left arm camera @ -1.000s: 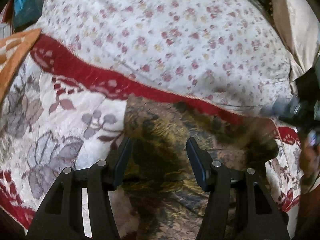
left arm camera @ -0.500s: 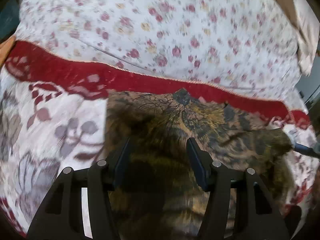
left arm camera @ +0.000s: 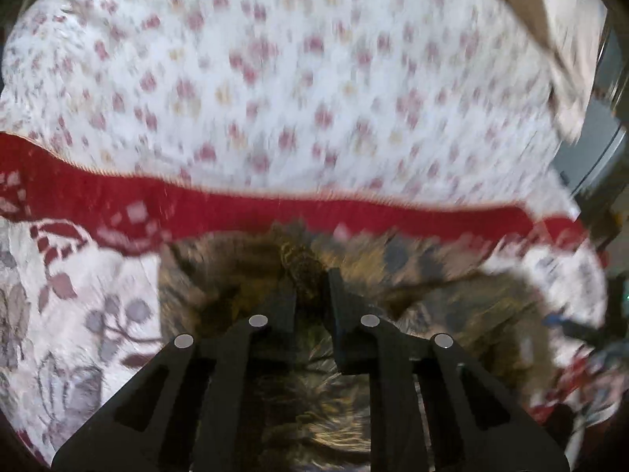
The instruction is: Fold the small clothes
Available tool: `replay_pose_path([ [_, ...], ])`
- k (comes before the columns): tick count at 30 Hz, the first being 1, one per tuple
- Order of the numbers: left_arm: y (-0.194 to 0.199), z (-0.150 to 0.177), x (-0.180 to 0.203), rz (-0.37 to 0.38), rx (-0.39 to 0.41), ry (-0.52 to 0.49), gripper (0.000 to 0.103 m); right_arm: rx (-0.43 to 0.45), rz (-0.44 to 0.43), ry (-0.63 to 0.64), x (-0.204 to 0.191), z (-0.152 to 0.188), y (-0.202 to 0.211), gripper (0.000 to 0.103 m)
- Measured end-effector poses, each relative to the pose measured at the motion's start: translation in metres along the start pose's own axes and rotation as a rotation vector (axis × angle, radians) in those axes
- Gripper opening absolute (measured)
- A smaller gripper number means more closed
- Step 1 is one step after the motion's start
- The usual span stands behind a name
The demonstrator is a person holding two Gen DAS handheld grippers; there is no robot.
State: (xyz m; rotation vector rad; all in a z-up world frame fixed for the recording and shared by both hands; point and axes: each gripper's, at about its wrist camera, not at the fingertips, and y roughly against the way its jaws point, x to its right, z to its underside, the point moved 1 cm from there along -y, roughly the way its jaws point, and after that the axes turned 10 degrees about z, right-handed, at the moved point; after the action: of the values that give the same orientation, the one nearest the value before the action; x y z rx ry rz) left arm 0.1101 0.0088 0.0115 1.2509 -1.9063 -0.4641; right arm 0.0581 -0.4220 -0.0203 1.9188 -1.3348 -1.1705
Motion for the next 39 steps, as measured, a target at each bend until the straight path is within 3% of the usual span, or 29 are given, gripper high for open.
replay_pose_path([
  [3, 0.028, -0.015, -0.001, 0.035, 0.06, 0.034, 0.012, 0.011, 0.082, 0.061, -0.007, 0.005, -0.01, 0.079],
  [7, 0.053, -0.037, 0.013, 0.06, 0.113, 0.016, 0.007, 0.007, 0.084, 0.097, -0.025, 0.007, -0.019, 0.079],
  [11, 0.086, -0.064, 0.029, 0.081, 0.185, -0.025, 0.008, 0.092, 0.238, 0.226, -0.061, 0.006, -0.015, 0.079],
  [14, 0.093, -0.072, 0.034, 0.071, 0.187, -0.043, 0.007, 0.155, 0.342, 0.317, -0.083, 0.008, -0.014, 0.079],
  [17, 0.075, -0.059, 0.027, 0.053, 0.119, -0.019, 0.01, 0.145, 0.353, 0.366, -0.092, 0.012, -0.016, 0.079],
  [21, 0.024, -0.019, 0.006, -0.04, -0.009, 0.015, 0.055, 0.119, 0.279, 0.31, -0.082, 0.015, -0.015, 0.079],
  [25, -0.042, 0.018, -0.022, -0.184, -0.139, 0.035, 0.055, 0.094, 0.208, 0.23, -0.071, 0.017, -0.014, 0.079],
  [29, -0.081, 0.037, -0.034, -0.17, -0.202, 0.056, 0.055, 0.073, 0.169, 0.185, -0.064, 0.022, -0.015, 0.079],
  [32, -0.098, 0.046, -0.031, -0.225, -0.244, 0.002, 0.055, 0.067, 0.156, 0.158, -0.058, 0.024, -0.015, 0.079],
  [33, -0.099, 0.046, -0.031, -0.232, -0.245, -0.001, 0.054, 0.066, 0.151, 0.151, -0.056, 0.024, -0.015, 0.079],
  [35, -0.098, 0.045, -0.033, -0.242, -0.25, 0.003, 0.028, 0.068, 0.143, 0.137, -0.051, 0.026, -0.014, 0.079],
  [36, -0.095, 0.043, -0.034, -0.245, -0.253, 0.004, 0.007, 0.072, 0.141, 0.132, -0.05, 0.026, -0.013, 0.079],
  [39, -0.076, 0.03, -0.032, -0.135, -0.239, 0.045, 0.005, 0.096, 0.148, 0.115, -0.045, 0.027, -0.008, 0.079],
])
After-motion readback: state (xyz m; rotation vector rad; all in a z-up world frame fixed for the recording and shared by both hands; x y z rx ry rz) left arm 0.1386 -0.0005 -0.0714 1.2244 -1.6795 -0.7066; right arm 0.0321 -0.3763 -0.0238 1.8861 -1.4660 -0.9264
